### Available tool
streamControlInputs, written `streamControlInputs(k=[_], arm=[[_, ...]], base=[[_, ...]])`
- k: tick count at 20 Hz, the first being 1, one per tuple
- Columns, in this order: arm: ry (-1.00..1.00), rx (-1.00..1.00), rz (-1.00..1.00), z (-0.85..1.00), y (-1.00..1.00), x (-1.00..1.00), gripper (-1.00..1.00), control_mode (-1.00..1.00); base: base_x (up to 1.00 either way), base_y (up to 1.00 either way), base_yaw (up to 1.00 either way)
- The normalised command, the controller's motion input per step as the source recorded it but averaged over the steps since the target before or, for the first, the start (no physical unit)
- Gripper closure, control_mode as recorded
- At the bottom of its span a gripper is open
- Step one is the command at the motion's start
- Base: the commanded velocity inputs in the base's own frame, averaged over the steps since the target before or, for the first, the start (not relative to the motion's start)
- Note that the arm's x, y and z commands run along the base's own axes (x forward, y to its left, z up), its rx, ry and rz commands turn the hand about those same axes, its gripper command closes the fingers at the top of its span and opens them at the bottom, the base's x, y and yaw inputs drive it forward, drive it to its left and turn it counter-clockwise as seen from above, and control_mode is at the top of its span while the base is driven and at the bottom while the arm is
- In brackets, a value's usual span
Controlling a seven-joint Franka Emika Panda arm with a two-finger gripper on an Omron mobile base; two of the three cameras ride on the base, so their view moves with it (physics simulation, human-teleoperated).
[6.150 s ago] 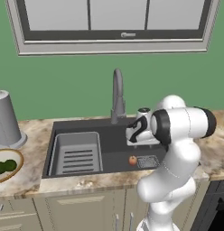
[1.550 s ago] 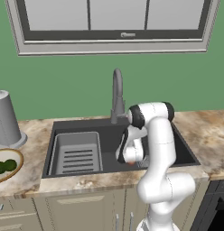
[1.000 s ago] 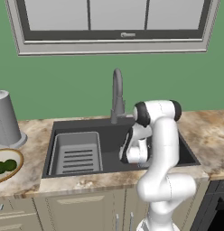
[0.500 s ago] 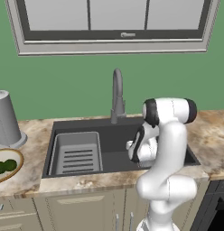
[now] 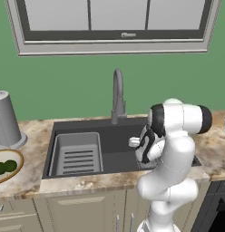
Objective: Pick the limes from the cabinet and place them in one bowl. Pick the peach from the sink and place it in the other bowl.
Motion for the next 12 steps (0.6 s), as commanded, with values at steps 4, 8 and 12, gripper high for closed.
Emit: streamControlInputs(k=[4, 8, 12], arm=[[0.03, 0.07, 0.0, 0.47, -0.56, -0.28, 1.0, -1.0], [0.09, 0.1, 0.0, 0.72, -0.44, -0.06, 1.0, -1.0], [0.11, 0.11, 0.01, 0.91, -0.3, 0.0, 1.0, -1.0]], base=[[0.0, 0.0, 0.0], [0.0, 0.0, 0.0], [0.0, 0.0, 0.0]])
